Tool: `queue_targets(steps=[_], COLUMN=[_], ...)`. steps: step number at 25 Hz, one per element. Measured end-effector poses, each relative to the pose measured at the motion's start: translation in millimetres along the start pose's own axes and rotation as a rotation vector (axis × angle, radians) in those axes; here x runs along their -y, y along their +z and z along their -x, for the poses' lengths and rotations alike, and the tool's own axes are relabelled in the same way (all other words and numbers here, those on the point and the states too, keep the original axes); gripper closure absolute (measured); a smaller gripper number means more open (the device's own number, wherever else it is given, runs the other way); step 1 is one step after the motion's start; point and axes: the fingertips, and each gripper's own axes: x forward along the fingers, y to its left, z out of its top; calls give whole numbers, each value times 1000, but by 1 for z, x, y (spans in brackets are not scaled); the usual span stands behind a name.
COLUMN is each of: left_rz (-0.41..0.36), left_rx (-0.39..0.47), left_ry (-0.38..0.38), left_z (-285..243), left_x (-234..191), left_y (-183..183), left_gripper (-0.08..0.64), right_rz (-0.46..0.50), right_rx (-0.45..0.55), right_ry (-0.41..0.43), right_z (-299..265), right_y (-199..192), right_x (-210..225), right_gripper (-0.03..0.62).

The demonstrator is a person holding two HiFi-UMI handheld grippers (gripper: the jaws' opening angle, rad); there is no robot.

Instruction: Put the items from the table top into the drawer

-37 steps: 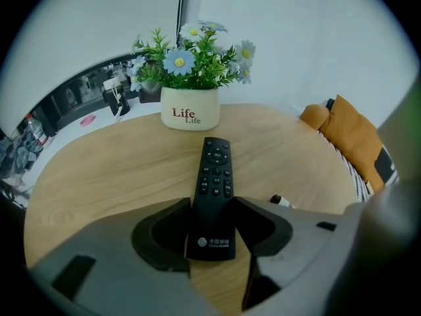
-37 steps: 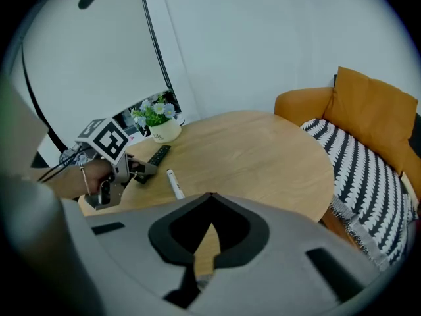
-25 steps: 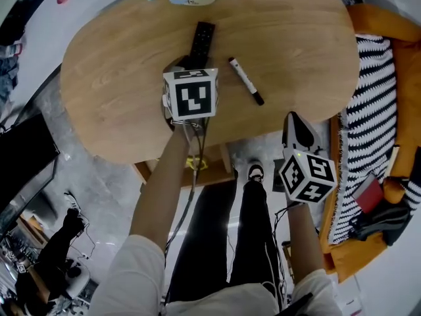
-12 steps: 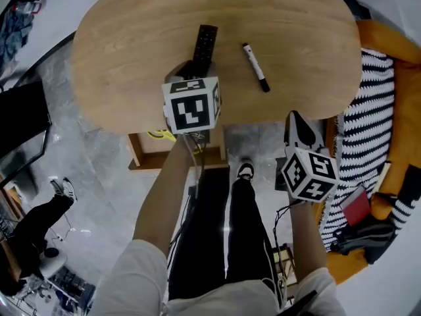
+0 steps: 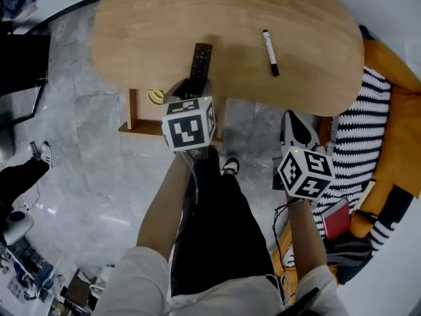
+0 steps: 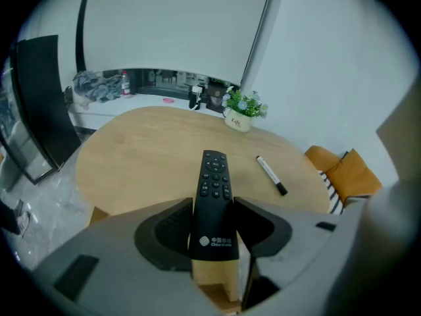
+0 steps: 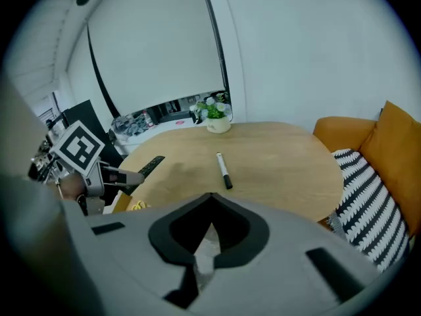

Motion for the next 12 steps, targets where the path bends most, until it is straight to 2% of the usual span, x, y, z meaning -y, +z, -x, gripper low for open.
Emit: queue_targets(steps=[6, 12], left_rz=[116, 179], left_rx=[-1, -34], left_ry=[58, 107], left_z=[44, 66], left_x=[-27, -57], left_y=[-70, -123], left_gripper=[368, 368], right_rz=[77, 150], right_rx=[-20, -49], right_ry=[56, 110], right_z=[19, 19], right_y=[-27, -46], right_x=[-26, -56], right_gripper=[600, 600])
